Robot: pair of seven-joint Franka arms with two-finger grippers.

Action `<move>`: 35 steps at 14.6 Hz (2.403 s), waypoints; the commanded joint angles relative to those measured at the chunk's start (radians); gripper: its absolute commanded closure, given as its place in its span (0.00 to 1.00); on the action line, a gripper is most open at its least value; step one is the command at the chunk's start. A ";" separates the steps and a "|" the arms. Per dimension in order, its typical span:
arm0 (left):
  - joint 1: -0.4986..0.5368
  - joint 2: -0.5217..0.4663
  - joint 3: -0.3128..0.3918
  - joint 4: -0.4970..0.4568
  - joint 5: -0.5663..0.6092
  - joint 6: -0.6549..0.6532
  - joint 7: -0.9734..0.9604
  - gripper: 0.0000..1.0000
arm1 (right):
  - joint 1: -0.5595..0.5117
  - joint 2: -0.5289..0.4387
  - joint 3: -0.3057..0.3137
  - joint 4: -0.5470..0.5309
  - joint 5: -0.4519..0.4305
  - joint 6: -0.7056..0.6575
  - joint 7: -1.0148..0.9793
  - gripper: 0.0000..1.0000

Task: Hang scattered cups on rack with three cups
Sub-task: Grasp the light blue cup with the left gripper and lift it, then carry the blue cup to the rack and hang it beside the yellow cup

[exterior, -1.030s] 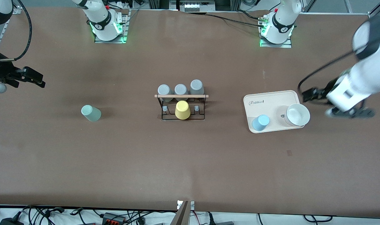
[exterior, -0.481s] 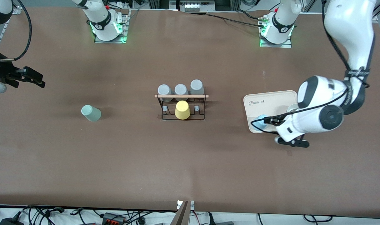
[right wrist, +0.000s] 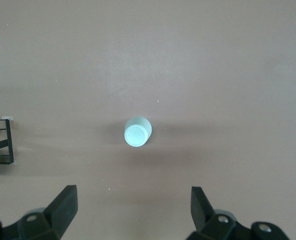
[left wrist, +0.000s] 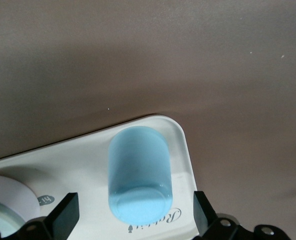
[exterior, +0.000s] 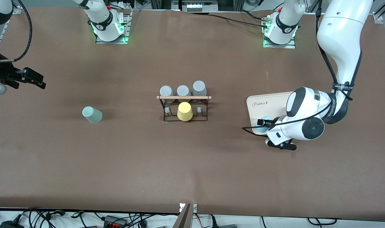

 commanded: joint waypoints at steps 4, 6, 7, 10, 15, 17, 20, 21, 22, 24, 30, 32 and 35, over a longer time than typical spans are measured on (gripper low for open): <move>-0.004 0.029 0.000 -0.002 0.025 0.016 -0.001 0.00 | 0.001 -0.010 0.001 0.002 0.002 -0.014 0.004 0.00; -0.005 0.031 0.000 -0.016 0.025 0.022 -0.001 0.00 | 0.001 -0.010 0.001 0.002 0.002 -0.017 0.004 0.00; -0.004 0.031 0.000 -0.023 0.026 0.039 -0.001 0.00 | 0.000 -0.010 0.001 0.002 0.002 -0.017 0.004 0.00; 0.009 0.029 -0.002 -0.037 0.025 0.046 0.005 0.15 | 0.000 -0.012 0.001 0.002 0.002 -0.017 0.004 0.00; 0.009 0.029 -0.002 -0.037 0.025 0.045 0.008 0.54 | 0.000 -0.012 0.001 0.002 0.002 -0.017 0.004 0.00; 0.009 0.031 0.000 -0.037 0.025 0.045 0.008 0.58 | -0.002 -0.012 -0.001 0.002 0.003 -0.017 0.004 0.00; 0.009 0.026 -0.002 -0.034 0.025 0.039 0.007 0.65 | -0.002 -0.010 -0.001 0.000 0.003 -0.014 0.004 0.00; 0.009 0.023 -0.003 -0.028 0.025 0.036 0.016 0.68 | -0.002 -0.010 -0.001 0.000 0.003 -0.011 0.004 0.00; 0.007 0.016 -0.005 -0.022 0.025 0.031 0.019 0.70 | -0.002 -0.008 -0.001 0.000 0.002 -0.005 0.004 0.00; -0.004 0.002 -0.008 0.012 0.022 0.028 0.013 0.73 | -0.002 -0.007 -0.001 0.000 0.002 -0.001 0.003 0.00; -0.053 -0.004 -0.095 0.182 0.003 -0.095 -0.024 0.84 | -0.003 0.007 -0.001 0.000 0.000 0.011 -0.009 0.00; -0.076 0.005 -0.121 0.236 -0.062 -0.093 -0.114 0.89 | -0.003 0.007 -0.001 0.002 0.000 0.012 -0.009 0.00; -0.163 0.008 -0.123 0.302 -0.106 -0.092 -0.296 0.92 | -0.003 0.007 -0.001 0.002 0.000 0.012 -0.011 0.00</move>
